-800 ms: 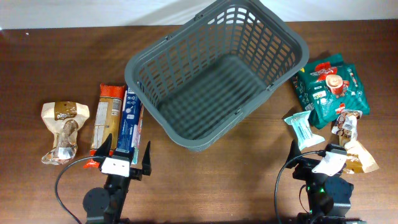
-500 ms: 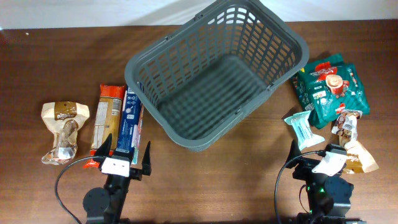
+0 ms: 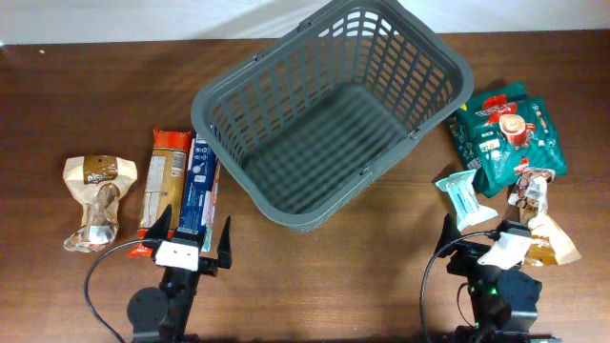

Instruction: Pack container

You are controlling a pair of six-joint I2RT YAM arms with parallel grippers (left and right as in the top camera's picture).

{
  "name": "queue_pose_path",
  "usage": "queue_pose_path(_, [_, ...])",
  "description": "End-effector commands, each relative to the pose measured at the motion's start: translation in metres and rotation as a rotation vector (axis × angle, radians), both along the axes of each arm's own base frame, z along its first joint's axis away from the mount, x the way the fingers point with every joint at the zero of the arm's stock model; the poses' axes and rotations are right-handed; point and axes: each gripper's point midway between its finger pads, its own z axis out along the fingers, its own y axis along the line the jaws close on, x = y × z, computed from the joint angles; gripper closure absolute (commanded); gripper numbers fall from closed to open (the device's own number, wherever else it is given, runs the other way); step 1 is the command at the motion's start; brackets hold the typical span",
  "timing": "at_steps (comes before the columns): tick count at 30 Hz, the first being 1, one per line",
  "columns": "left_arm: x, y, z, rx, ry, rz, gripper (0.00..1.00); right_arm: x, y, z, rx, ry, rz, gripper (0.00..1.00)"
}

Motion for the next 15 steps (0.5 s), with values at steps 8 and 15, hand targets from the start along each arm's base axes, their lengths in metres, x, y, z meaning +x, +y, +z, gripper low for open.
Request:
queue_pose_path(8, [0.000, 0.001, -0.002, -0.011, -0.001, 0.007, 0.01, -0.014, 0.001, 0.155, -0.062, -0.175, 0.010, 0.01])
queue_pose_path(15, [0.000, 0.001, -0.002, -0.011, -0.001, 0.007, 0.01, -0.007, -0.001, 0.242, -0.099, 0.134, 0.031, 0.01])
